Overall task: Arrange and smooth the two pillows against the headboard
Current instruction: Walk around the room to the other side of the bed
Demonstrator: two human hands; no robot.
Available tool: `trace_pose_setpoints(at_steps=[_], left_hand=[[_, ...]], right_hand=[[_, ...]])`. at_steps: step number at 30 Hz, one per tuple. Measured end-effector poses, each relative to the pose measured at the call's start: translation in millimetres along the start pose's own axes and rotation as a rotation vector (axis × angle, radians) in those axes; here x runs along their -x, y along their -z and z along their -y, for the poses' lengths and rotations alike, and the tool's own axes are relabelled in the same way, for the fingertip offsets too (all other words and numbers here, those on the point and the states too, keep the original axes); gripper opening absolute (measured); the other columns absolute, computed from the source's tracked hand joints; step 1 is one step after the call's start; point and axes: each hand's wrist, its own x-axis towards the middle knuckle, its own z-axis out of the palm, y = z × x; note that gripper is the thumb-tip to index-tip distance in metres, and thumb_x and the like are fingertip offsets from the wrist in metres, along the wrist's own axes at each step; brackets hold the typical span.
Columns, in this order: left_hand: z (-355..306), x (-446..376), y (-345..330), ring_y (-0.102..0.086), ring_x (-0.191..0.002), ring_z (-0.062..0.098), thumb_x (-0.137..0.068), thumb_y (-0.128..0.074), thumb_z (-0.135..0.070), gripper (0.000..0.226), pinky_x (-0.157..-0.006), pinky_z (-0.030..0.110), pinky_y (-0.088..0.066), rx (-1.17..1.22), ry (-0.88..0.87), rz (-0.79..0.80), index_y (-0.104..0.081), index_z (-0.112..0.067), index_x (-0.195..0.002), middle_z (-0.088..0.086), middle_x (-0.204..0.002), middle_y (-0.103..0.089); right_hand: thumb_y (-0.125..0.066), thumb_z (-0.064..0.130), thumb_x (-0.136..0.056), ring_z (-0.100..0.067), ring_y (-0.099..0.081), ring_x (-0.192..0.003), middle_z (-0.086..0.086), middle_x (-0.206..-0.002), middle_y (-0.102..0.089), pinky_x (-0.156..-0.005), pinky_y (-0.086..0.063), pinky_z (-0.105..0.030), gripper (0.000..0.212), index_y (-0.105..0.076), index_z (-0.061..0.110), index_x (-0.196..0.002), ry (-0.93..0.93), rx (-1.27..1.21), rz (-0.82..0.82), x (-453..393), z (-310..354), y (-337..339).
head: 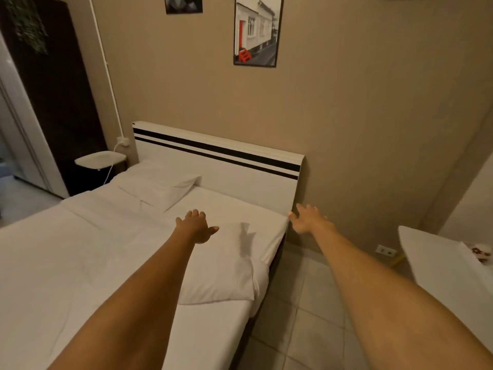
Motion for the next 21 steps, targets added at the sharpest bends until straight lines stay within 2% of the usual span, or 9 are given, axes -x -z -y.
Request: trace_pose_setpoints(at_steps=[10,21], left_hand=[[23.5,-87.1,-21.3,-0.007,-0.152,0.028,-0.098,-0.029,-0.057,0.079,-0.119,0.051,-0.013,0.061,0.224,0.098,-0.011,-0.006,-0.155,0.011,-0.164,-0.006],[70.5,-233.0,-37.5,-0.009,-0.152,0.027,-0.097,-0.029,-0.057,0.078,-0.119,0.05,-0.015,0.154,0.4,0.156,-0.012,-0.007,-0.155,0.01,-0.164,-0.008]], right_hand=[[-0.018,0.052,-0.1,-0.033,-0.008,-0.15,-0.012,-0.163,-0.006,-0.119,-0.012,-0.051,0.065,-0.01,0.018,-0.155,0.219,0.088,0.097,-136.4,48.6,-13.3],[-0.017,0.051,-0.1,-0.032,-0.009,-0.15,-0.014,-0.162,-0.007,-0.118,-0.015,-0.05,0.065,-0.01,0.016,-0.155,0.368,0.168,0.173,-308.3,128.6,-39.1]])
